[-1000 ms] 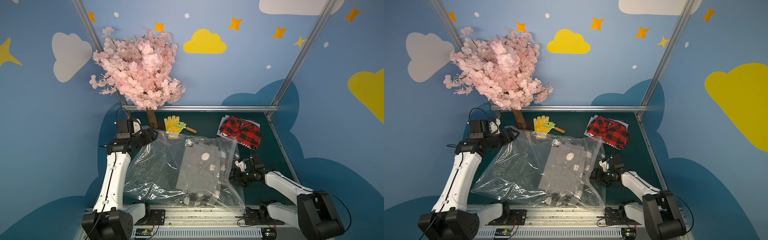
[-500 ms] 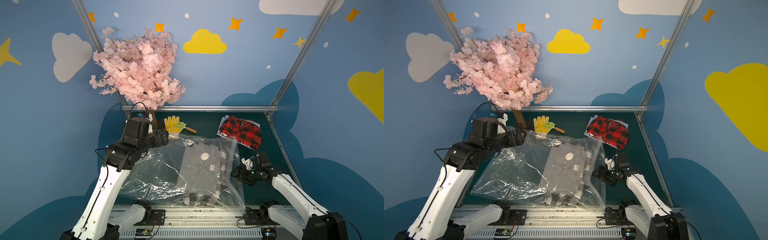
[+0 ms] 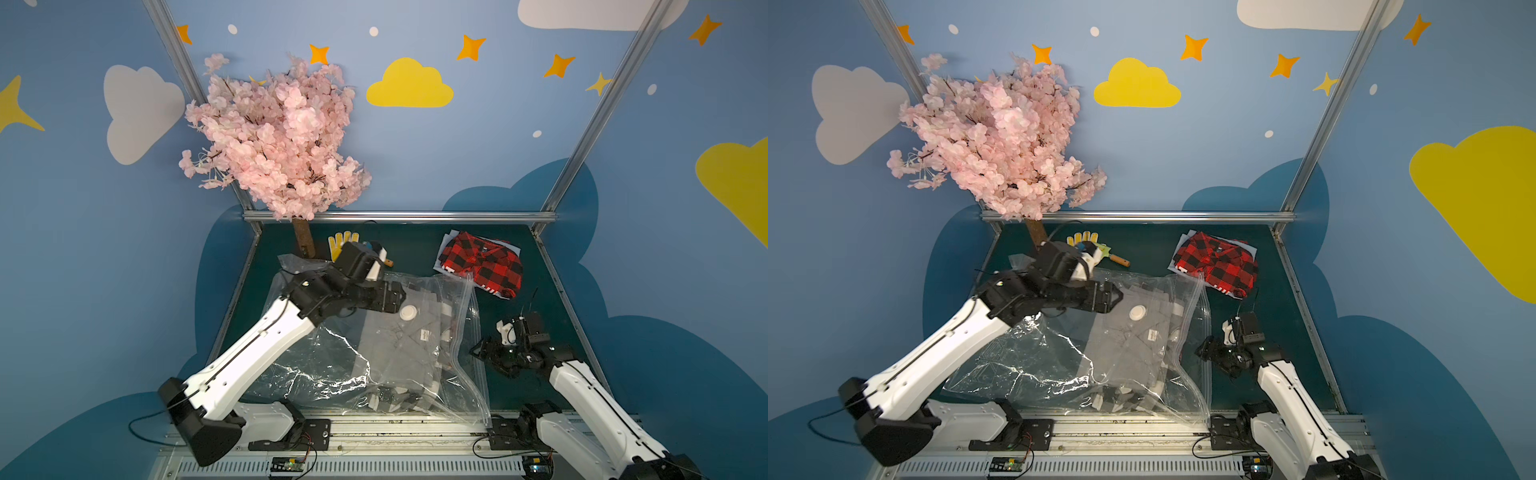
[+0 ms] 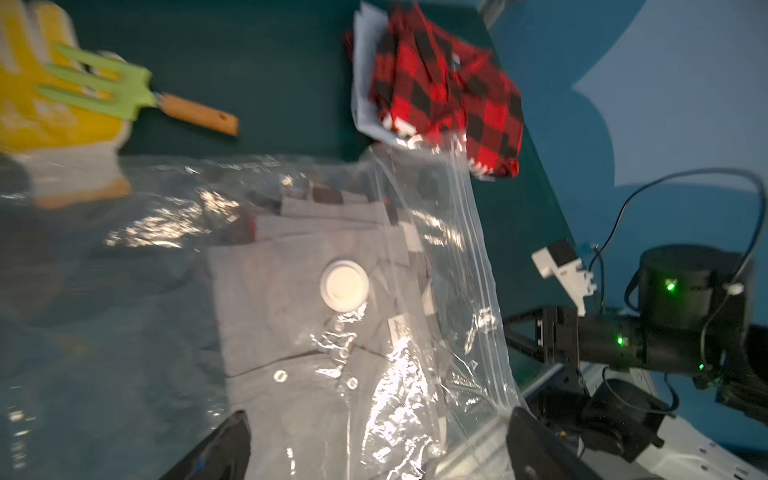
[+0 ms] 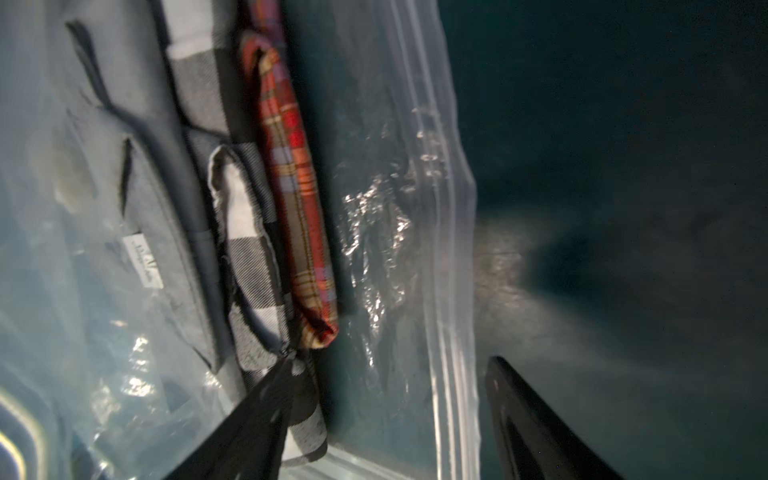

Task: Take the shirt out of the vacuum bag
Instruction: Adjust the vacuum bag at the center of the board, then take out the shirt from the vacuum bag.

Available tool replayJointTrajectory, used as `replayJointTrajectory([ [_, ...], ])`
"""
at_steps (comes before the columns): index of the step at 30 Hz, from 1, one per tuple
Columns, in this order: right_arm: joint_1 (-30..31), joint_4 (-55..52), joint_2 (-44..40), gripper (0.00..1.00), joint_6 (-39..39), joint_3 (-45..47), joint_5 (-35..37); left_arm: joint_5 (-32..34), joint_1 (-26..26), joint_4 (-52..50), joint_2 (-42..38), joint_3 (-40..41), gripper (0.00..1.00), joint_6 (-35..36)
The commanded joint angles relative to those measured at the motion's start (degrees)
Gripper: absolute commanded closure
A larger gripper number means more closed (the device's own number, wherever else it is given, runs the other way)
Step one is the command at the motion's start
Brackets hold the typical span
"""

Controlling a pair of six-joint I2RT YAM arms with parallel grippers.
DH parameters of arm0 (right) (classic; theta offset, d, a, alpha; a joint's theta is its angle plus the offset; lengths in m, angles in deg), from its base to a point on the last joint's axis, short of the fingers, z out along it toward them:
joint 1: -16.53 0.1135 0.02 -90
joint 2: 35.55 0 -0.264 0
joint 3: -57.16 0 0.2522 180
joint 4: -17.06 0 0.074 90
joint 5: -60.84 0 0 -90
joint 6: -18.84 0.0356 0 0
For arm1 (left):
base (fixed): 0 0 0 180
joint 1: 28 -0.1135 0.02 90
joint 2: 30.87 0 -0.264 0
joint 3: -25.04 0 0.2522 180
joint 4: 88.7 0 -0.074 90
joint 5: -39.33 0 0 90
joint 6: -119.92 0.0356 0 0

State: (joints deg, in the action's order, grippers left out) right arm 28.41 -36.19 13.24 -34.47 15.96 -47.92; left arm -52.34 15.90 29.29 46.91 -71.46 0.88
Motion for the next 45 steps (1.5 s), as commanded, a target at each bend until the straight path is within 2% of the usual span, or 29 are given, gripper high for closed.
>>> replayJointTrajectory([
  [1, -1.9, -1.5, -1.6, 0.25, 2.1, 0.5, 6.3, -2.6, 5.5, 2.8, 6.0, -2.7, 0.04, -3.3],
  [7, -7.3, -1.7, -2.7, 0.25, 1.3, -0.1, 8.2, -2.6, 12.1, -0.4, 19.2, -11.4, 0.04, -3.3],
  [14, -16.8, 1.8, -3.1, 0.25, -0.5, 1.6, 3.7, 0.8, 18.7, -13.7, 35.5, -29.7, 0.04, 1.5],
  [21, -19.0, 2.4, -5.9, 0.25, -0.9, 2.6, 0.1, 7.7, 21.0, -31.0, 51.5, -49.6, 0.08, 4.6],
  [25, -19.0, 3.3, -6.3, 0.25, -1.6, 3.1, -3.2, 10.2, 21.3, -34.5, 56.8, -53.2, 0.27, 5.6],
  [27, -19.0, 4.2, -6.8, 0.25, -1.7, 3.8, -6.3, 12.7, 21.5, -36.1, 58.1, -53.3, 0.44, 5.4],
  [31, -18.8, 7.4, -7.9, 0.25, -0.2, 6.7, -15.5, 19.3, 21.5, -39.4, 57.8, -52.3, 0.92, 5.0],
  [32, -18.5, 8.8, -8.5, 0.25, 0.5, 7.7, -18.1, 20.4, 21.5, -39.5, 56.8, -51.9, 0.97, 4.8],
  [37, -14.4, 13.6, -12.1, 0.25, 4.4, 8.9, -26.4, 20.4, 21.6, -36.1, 50.3, -46.4, 0.97, 4.3],
  [41, -9.2, 18.6, -13.3, 0.26, 8.0, 8.2, -27.0, 20.1, 22.1, -35.5, 47.9, -45.7, 0.97, 3.9],
  [45, -4.8, 23.8, -8.3, 0.29, 9.8, 7.4, -26.5, 20.0, 22.4, -35.3, 46.6, -44.6, 0.97, 3.4],
])
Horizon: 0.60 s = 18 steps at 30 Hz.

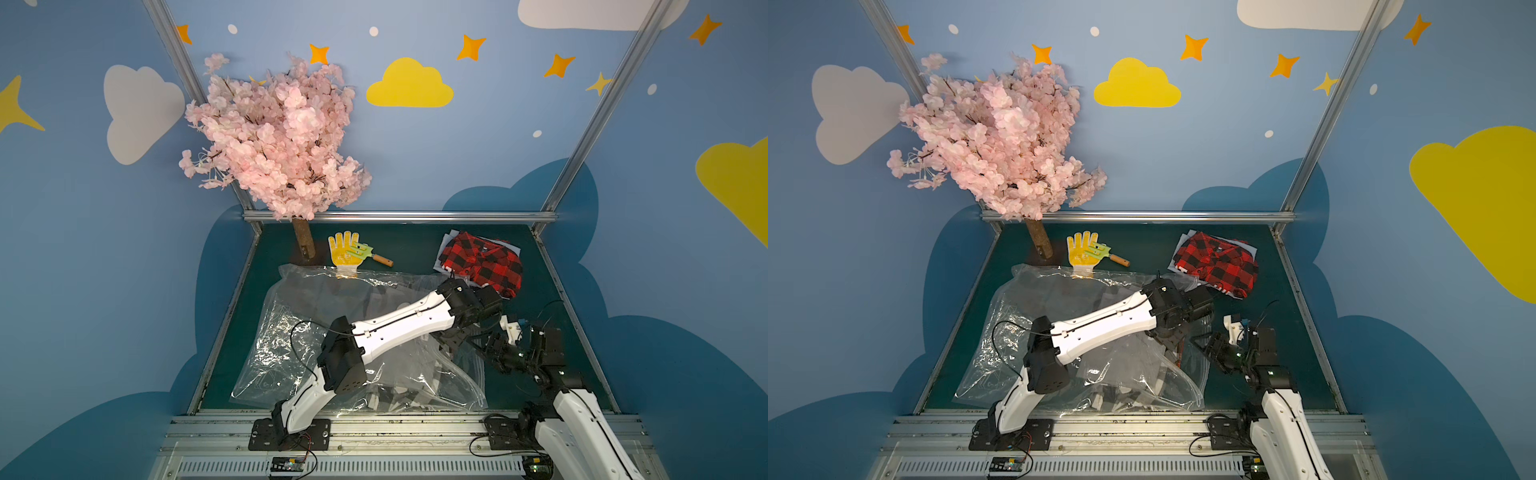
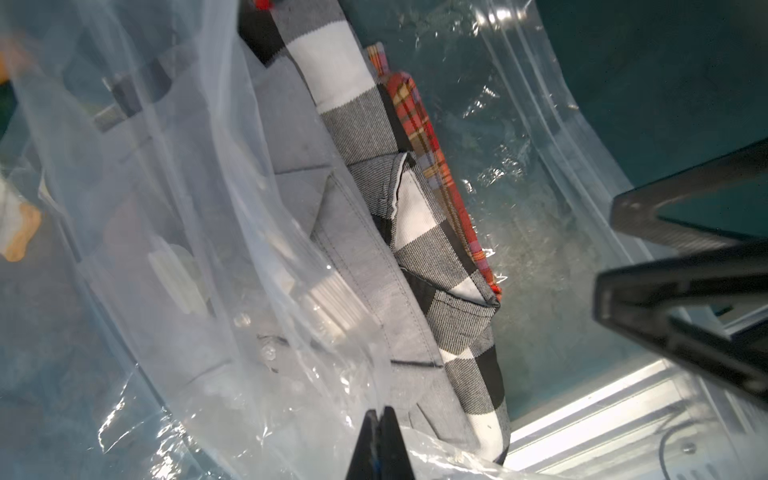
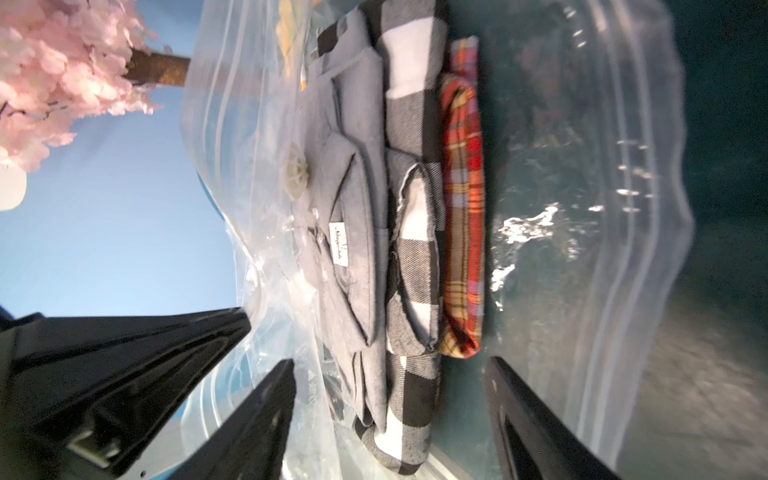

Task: Take the shirt out of the vacuum bag
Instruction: Take out the shirt from the vacuum bag.

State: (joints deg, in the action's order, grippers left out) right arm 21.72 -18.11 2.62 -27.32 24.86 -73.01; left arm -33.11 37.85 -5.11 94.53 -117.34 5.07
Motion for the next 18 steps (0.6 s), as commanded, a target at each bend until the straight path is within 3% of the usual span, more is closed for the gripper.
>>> replayJointTrajectory([
  [1, 2.7, 6.4, 3.4, 0.29, 2.7, -2.1, -0.8, 0.7, 0.5, -0.6, -1.5, 1.9, 0.97, -1.0],
  [9, 7.6, 17.6, 14.2, 0.38, 4.6, -4.2, -0.9, -0.2, 0.5, 5.0, -7.1, 10.1, 0.97, -2.5],
  [18, 13.6, 32.3, 31.2, 0.53, 7.1, -4.7, -3.6, 1.9, 0.2, 6.8, -10.2, 13.0, 0.97, -3.9],
])
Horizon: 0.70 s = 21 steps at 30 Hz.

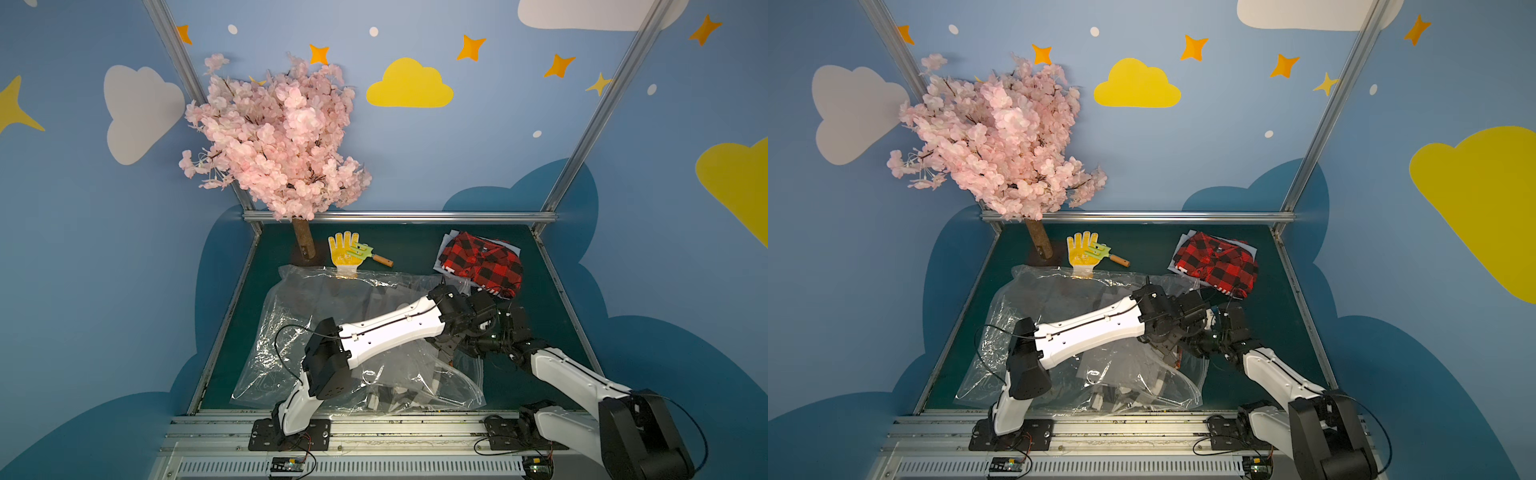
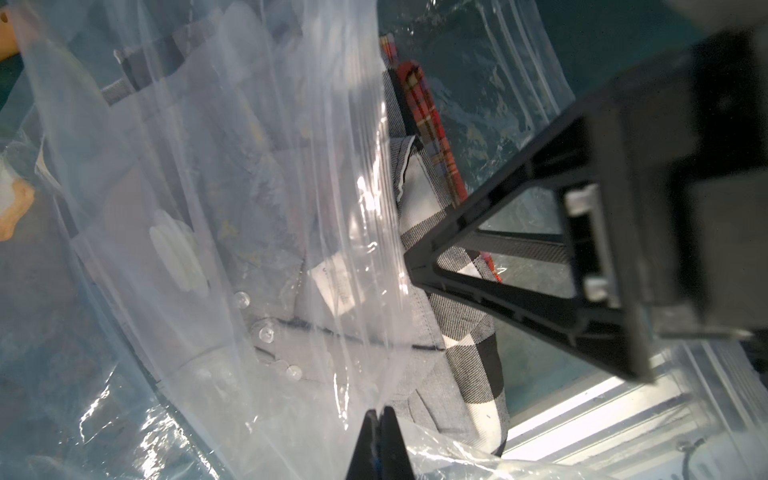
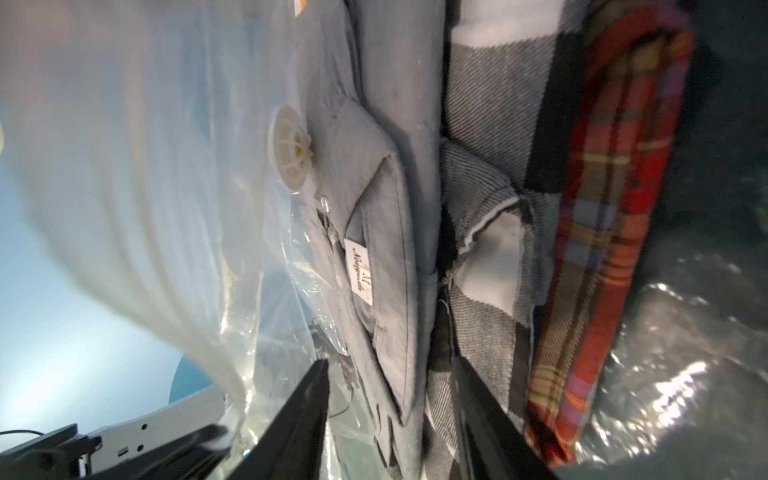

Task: Take the shirt out of the vacuum bag
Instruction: Take out the shirt from the vacuum bag.

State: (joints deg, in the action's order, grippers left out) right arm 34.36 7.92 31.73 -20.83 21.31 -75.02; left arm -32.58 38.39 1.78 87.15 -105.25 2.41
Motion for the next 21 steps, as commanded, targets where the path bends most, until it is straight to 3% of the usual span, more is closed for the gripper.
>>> replayJointTrajectory([
  [1, 1.5, 7.1, 3.4, 0.53, 0.7, -1.1, -1.2, 1.4, -0.5, 0.4, -3.5, 1.7, 0.97, -1.3],
  [12, 8.1, 18.1, 13.5, 0.53, 3.8, -0.1, 0.7, 0.5, -0.9, 3.9, -6.8, 6.5, 0.97, -1.9],
  [21, 9.7, 23.2, 17.9, 0.53, 5.3, 0.7, 1.5, 0.3, -1.2, 4.9, -7.7, 7.7, 0.97, -1.8],
])
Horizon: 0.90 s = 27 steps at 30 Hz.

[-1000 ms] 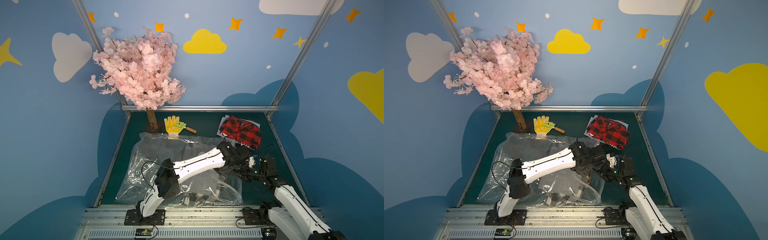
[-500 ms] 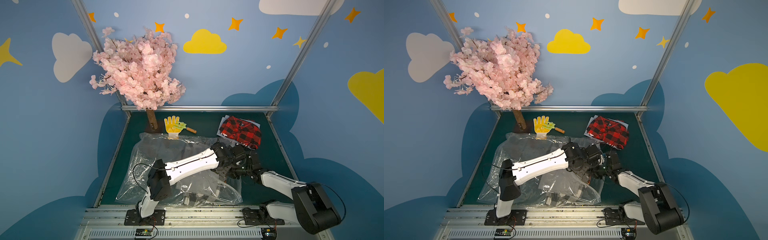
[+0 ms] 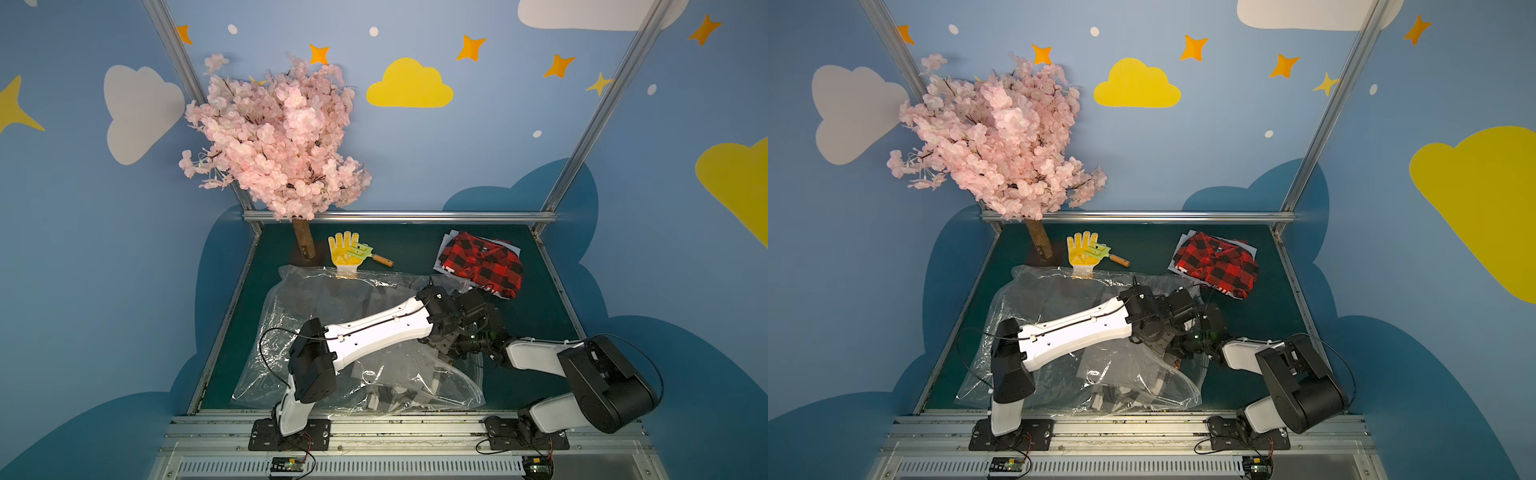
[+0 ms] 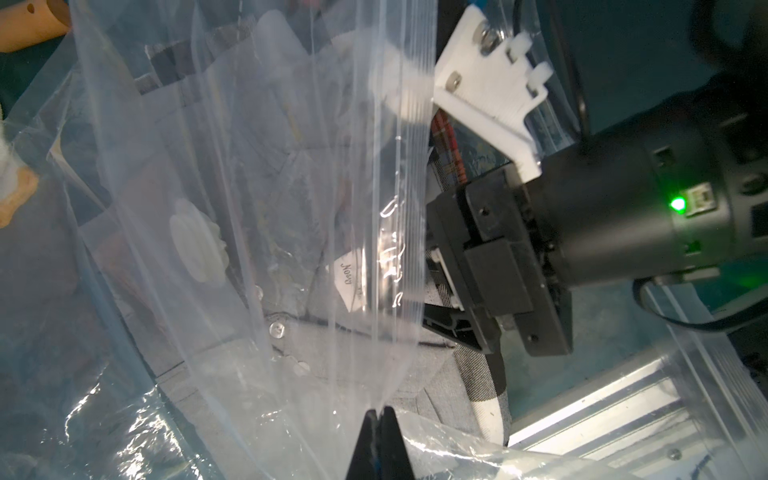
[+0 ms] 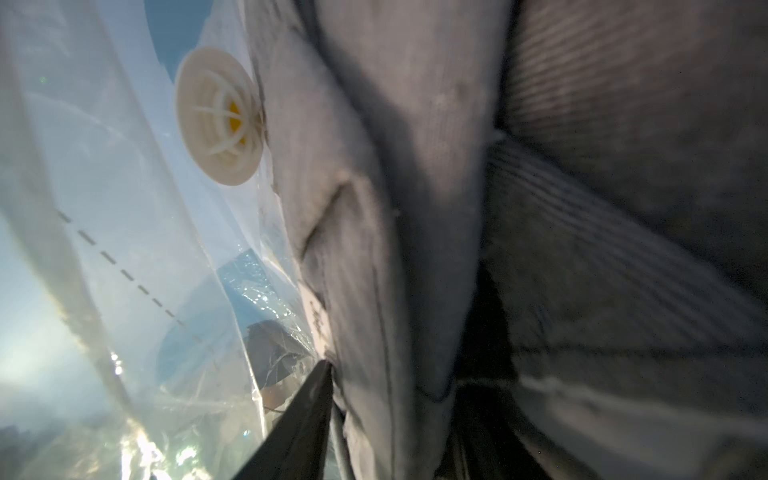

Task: Take the shirt out of the vacuum bag
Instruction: Take out the shirt from the vacuum bag.

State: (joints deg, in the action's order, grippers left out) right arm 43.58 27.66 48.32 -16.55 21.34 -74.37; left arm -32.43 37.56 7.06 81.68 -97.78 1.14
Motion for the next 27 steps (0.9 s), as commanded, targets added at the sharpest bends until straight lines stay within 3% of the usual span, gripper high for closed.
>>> replayJointTrajectory([
  [1, 0.8, 4.6, 1.8, 0.53, 1.5, 0.7, 0.7, 0.0, -0.3, -0.2, -2.3, 0.3, 0.97, -0.4],
  [13, 3.9, 16.8, 6.4, 0.54, 8.0, -1.1, -1.9, -0.3, -1.1, 1.5, -4.9, 2.9, 0.97, -0.7],
  [27, 3.8, -4.7, -4.5, 0.93, 0.9, -6.6, -1.5, -0.2, -2.1, 2.4, -6.8, 4.8, 0.97, -0.2],
])
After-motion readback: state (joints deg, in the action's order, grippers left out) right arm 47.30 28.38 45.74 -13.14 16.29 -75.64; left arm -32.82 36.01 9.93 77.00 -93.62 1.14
